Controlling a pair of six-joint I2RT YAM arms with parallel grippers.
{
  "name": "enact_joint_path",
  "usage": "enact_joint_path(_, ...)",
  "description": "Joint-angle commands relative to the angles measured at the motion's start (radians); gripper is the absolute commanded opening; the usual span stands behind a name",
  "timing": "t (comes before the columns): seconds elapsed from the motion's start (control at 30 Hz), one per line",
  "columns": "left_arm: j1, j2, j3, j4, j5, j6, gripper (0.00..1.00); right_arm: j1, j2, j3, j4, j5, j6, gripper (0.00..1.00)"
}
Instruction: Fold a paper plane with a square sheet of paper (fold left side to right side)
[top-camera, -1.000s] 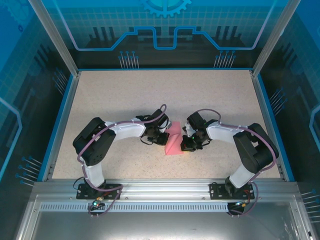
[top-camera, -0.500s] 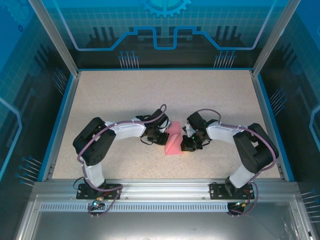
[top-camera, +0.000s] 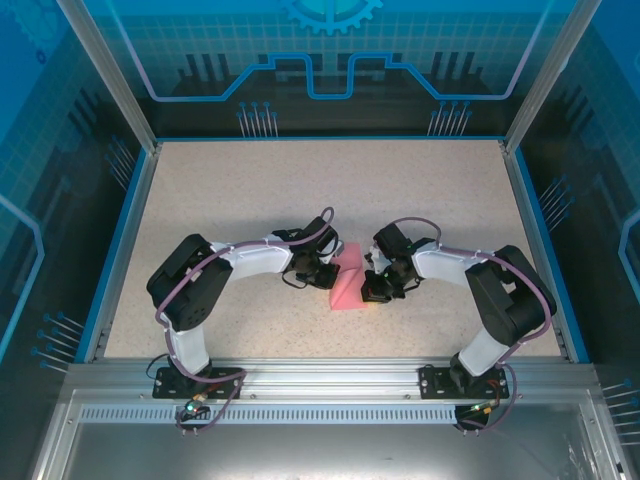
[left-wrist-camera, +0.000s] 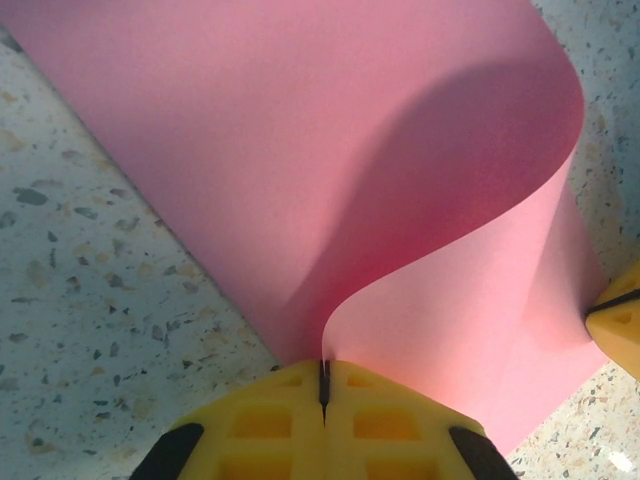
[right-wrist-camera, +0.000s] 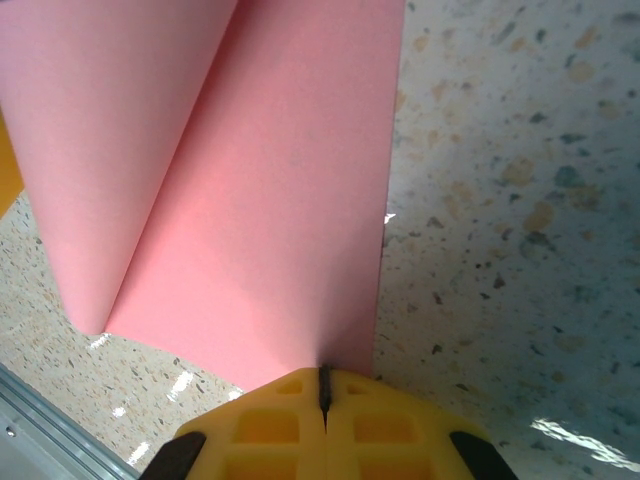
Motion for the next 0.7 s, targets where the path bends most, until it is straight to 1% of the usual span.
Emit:
enact_joint_path(0.0, 0.005, 0.02, 0.018, -0.021, -0.009, 0.033, 0.0, 0.03, 0.048, -0.016, -0.031, 0.041, -0.013, 0.04)
enact_joint_path(0.37, 0.006, 0.021, -0.01, -0.014, -0.016, 0.029, 0.0, 0.03, 0.039, -0.019, -0.016, 0.027, -0.012, 0.04)
enact_joint_path(0.67, 0.006, 0.038, -0.012, -0.007, -0.013, 0.03, 0.0, 0.016, -0.095, -0.022, 0.021, 0.002, 0.0, 0.04)
